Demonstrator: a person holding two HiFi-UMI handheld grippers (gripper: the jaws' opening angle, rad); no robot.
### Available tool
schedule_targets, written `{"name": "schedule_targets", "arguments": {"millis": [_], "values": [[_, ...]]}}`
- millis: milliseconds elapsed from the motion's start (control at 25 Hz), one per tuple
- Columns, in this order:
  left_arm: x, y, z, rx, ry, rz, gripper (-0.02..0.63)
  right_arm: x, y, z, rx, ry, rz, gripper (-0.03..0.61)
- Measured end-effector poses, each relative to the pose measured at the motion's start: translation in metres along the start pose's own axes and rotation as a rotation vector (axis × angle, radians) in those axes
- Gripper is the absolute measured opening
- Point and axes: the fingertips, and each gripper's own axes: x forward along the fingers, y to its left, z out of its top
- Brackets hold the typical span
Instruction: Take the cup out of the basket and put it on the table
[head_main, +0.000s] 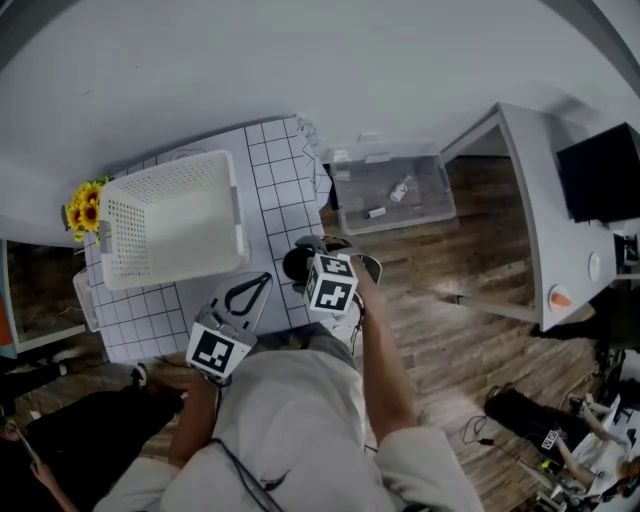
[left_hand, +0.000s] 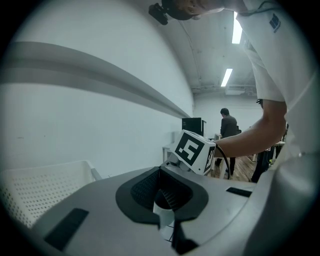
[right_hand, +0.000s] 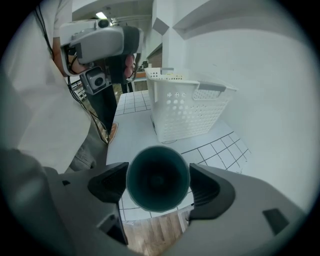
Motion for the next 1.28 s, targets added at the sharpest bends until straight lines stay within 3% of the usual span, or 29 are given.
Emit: {"name": "schedule_targets", "arguments": {"millis": [1280], "values": [[0.003,-0.008,-0.013,0.018,0.047,-0.045,0.011,0.021,0.008,-0.016,0.041,0.025,-0.045,0.387]]}}
